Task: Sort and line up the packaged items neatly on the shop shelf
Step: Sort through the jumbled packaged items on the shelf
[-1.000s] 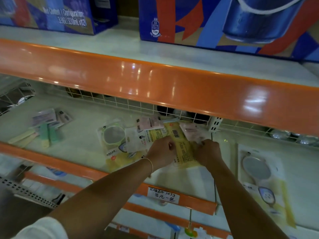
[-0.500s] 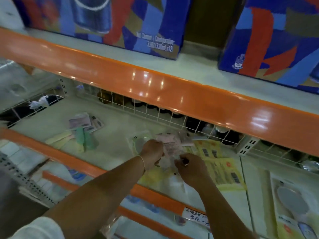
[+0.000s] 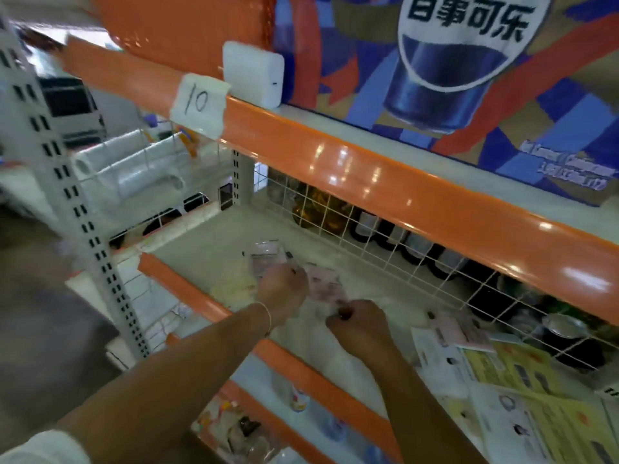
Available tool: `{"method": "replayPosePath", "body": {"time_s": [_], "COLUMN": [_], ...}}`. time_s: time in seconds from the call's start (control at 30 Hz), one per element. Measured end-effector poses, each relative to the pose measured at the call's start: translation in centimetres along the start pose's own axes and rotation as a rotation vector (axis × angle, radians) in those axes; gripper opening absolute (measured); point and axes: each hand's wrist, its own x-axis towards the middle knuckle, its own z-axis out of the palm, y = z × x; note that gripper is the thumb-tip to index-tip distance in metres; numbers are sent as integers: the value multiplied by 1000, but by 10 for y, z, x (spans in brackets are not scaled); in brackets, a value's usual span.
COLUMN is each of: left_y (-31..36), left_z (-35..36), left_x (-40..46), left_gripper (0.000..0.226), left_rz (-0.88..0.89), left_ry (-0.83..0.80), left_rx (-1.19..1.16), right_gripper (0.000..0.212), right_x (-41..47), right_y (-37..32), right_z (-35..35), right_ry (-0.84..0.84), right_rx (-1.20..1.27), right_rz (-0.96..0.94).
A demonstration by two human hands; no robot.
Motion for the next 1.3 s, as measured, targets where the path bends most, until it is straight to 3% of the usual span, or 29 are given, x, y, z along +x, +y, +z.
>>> {"method": "replayPosePath", "body": {"time_s": [0.2, 0.3, 0.47, 0.6, 1.0, 1.3], "left_y": [-28, -45, -56, -50, 5, 45], "left_z": [-69, -83, -86, -80, 1, 71], "left_x": [23, 36, 42, 37, 4, -28], "left_gripper": [28, 21, 23, 22, 21, 16], "left_rz": [-3, -48, -22, 56, 238, 187], "left_ry": [134, 127, 95, 34, -252, -386], "left_rx": [-71, -123, -175, -198, -154, -134], "right_gripper": [30, 41, 27, 30, 35, 43], "right_x": [22, 28, 32, 30, 6, -14], "right_y": [-60, -79, -95, -92, 8, 97], "right_z": [39, 52, 62, 55, 1, -55], "right_ry": [24, 33, 30, 94, 295, 292], "right_rx": [-8, -29, -52, -82, -56, -107], "right_rz": [-4, -50, -134, -153, 48, 231]}}
